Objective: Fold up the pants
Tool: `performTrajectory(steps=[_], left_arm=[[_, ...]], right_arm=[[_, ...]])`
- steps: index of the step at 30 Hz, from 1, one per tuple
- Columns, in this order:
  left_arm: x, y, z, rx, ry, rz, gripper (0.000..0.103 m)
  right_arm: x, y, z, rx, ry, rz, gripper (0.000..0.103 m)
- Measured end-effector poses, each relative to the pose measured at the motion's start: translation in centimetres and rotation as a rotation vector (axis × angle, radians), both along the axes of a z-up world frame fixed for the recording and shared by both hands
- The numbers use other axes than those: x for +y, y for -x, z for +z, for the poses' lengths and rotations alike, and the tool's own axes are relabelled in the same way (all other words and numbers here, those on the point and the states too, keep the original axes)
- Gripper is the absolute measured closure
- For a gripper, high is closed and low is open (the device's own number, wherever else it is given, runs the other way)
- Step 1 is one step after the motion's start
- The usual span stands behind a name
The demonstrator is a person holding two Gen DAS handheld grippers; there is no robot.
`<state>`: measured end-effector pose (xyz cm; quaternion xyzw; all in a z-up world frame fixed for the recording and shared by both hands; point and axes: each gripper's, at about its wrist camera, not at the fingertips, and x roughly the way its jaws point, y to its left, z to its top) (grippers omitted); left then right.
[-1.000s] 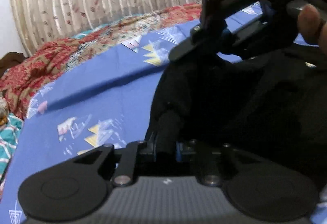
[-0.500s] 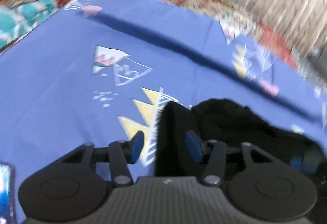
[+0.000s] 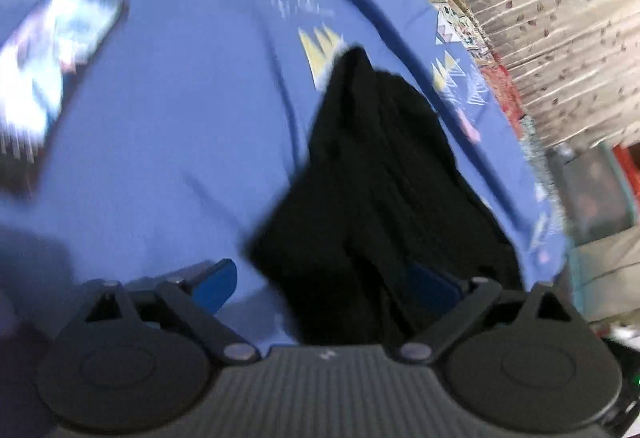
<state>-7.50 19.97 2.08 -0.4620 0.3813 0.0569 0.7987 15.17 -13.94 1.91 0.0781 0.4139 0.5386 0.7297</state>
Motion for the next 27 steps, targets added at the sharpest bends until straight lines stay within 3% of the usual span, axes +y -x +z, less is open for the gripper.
performTrajectory(steps=[7, 9, 10, 11, 13, 17, 19, 23, 25, 27], left_arm=[[-3.2, -2.7, -1.2, -0.005, 0.042, -0.053, 0.001], [-3.9, -3.6, -1.2, -0.011, 0.019, -0.066, 0.026], [-4.2, -4.2, -1.2, -0.006, -0.011, -0.085, 0.067], [-4.4, -4.2, -1.2, 0.024, -0.049, -0.096, 0.094], [-4.4, -3.7, -0.9, 0.033, -0.074, -0.087, 0.094], [-4.3, -0.4, 1.6, -0.039, -0.173, -0.065, 0.094], [-4.2, 0.8, 1.7, -0.019, -0.201, -0.053, 0.094], [-3.7, 0.7, -2.3, 0.104, -0.122, -0.040, 0.089], [-3.4, 0.7, -2.1, 0.084, -0.098, -0.030, 0.086], [-3.3, 1.1, -0.7, 0.055, -0.121, -0.040, 0.073]], right_arm=[[2.6, 4.0, -1.4, -0.249, 0.211, 0.124, 0.039], [3.1, 3.9, -2.2, -0.236, 0.216, 0.150, 0.040], [3.7, 3.7, -2.6, -0.212, 0.221, 0.156, 0.043], [4.2, 3.6, -3.0, -0.191, 0.230, 0.158, 0.049], [5.8, 3.6, -3.7, -0.173, 0.288, 0.166, 0.085], [6.7, 5.0, -3.1, -0.225, 0.279, 0.184, 0.086], [7.1, 5.1, -2.8, -0.214, 0.251, 0.191, 0.086], [8.2, 4.7, -5.3, -0.153, 0.314, 0.209, 0.083], [8.2, 4.3, -6.0, -0.124, 0.311, 0.194, 0.083], [7.6, 3.9, -5.0, -0.117, 0.281, 0.187, 0.079]])
